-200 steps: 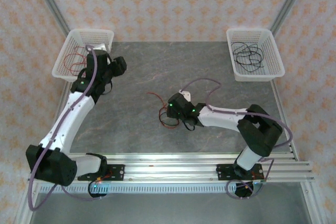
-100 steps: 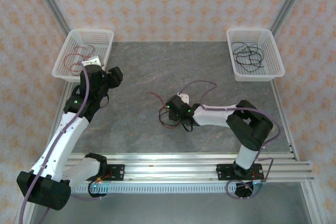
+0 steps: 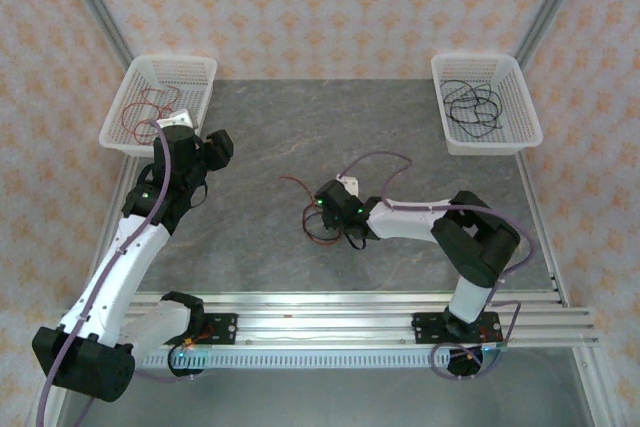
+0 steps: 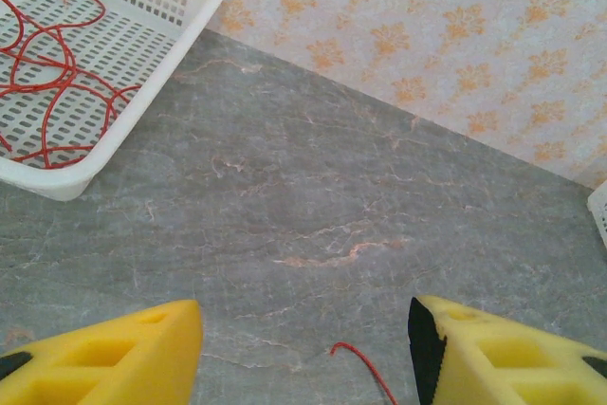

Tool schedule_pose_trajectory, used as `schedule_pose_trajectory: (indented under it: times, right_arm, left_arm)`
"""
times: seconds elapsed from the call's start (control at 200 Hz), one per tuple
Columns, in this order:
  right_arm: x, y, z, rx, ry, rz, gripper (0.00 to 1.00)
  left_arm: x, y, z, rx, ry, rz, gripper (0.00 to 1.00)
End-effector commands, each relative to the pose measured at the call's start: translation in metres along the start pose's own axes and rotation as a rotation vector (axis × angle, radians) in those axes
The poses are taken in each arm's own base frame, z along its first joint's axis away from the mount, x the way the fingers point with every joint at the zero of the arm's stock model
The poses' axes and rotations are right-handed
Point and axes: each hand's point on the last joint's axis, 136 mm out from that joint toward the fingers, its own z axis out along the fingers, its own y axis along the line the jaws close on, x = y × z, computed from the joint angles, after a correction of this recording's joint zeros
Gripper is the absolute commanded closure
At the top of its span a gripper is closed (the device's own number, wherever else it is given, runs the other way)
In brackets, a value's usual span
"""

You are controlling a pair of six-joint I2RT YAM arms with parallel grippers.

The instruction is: Untangle the cables

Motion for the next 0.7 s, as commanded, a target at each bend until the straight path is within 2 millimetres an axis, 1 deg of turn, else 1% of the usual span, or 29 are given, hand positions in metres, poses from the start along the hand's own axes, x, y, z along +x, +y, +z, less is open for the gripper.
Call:
schedule_pose_trajectory:
  times: [0.0, 0.075, 0.14, 0.225, 0.275, 0.39, 0.51, 0.611, 0.696]
  right_arm:
    - [-0.019, 0.002, -0.007, 0.008, -0.062, 0.017, 0.82]
    - [-0.021, 0.001, -0.009, 0.016, -0.07, 0.012, 1.0]
    - [-0.026, 0.001, -0.013, 0.021, -0.083, 0.001, 1.0]
    - [-0.038, 0.007, -0.028, -0.004, -0.119, -0.019, 1.0]
    - [-0.048, 0.011, -0.042, -0.023, -0.146, -0.037, 1.0]
    - [-0.07, 0.022, -0.083, -0.095, -0.215, -0.082, 1.0]
    - [-0.086, 0.032, -0.125, -0.17, -0.265, -0.143, 1.0]
    - [-0.099, 0.036, -0.156, -0.207, -0.312, -0.17, 1.0]
    - [-0.115, 0.035, -0.182, -0.214, -0.373, -0.159, 1.0]
  left_arm:
    - [0.002, -0.001, -0.003, 0.013, -0.004, -0.014, 0.41]
    - [0.005, -0.003, -0.004, 0.023, 0.002, -0.017, 0.41]
    - [0.009, -0.007, -0.005, 0.04, 0.013, -0.016, 0.42]
    - [0.021, -0.013, -0.006, 0.064, 0.039, -0.013, 0.42]
    - [0.03, -0.015, -0.005, 0.075, 0.058, -0.008, 0.42]
    - [0.062, -0.022, -0.001, 0.105, 0.121, 0.0, 0.42]
    - [0.094, -0.033, 0.006, 0.147, 0.164, 0.001, 0.42]
    - [0.113, -0.052, 0.007, 0.215, 0.178, 0.022, 0.43]
    - [0.125, -0.079, -0.001, 0.325, 0.173, 0.065, 0.43]
